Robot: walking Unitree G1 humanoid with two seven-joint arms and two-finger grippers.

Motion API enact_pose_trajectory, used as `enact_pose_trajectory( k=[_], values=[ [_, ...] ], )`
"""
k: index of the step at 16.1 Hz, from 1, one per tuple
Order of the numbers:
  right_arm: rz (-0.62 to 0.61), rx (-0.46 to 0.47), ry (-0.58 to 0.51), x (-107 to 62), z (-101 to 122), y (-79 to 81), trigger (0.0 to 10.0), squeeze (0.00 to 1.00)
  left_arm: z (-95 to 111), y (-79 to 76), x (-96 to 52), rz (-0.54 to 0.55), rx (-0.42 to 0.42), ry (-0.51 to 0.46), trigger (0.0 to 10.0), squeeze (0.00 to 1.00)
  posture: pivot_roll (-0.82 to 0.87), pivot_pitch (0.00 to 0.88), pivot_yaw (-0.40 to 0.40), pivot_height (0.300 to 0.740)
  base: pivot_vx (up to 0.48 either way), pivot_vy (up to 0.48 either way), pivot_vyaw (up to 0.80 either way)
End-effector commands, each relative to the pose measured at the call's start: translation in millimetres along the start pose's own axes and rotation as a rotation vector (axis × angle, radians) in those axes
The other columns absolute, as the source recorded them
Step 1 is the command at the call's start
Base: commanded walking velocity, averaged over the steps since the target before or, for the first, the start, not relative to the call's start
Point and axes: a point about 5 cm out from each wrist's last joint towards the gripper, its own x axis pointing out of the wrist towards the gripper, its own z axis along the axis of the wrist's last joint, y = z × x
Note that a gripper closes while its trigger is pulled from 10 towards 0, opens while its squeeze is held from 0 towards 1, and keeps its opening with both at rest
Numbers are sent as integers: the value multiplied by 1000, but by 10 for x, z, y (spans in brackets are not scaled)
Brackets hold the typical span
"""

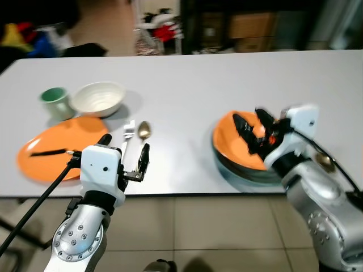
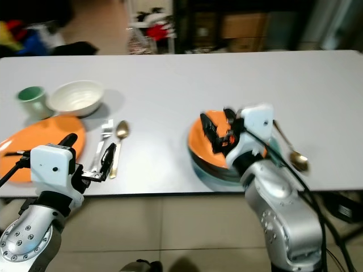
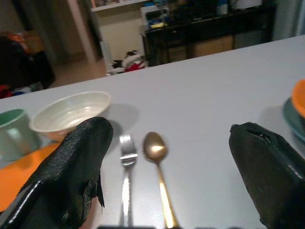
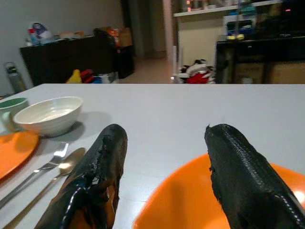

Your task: Setting the table

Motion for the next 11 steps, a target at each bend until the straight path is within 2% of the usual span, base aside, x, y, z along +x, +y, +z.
enact_pose_trajectory(
  k=[1,5,8,11],
  values=[
    [10,-11,-28,-17,19,59,10000,0,22,39,38,25,24,-18,10000,0,-78,0,89,740,0,0,800],
    [76,-20,-33,-15,-28,157,10000,0,21,78,90,38,20,-29,10000,0,-80,0,89,740,0,0,800],
    [94,3,-28,-43,-74,164,10000,0,2,69,56,53,-12,-23,10000,0,-75,0,78,740,0,0,800],
    [93,19,-24,-43,-100,148,10000,0,-18,68,29,58,2,-12,10000,0,-71,0,73,740,0,0,800]
  ],
)
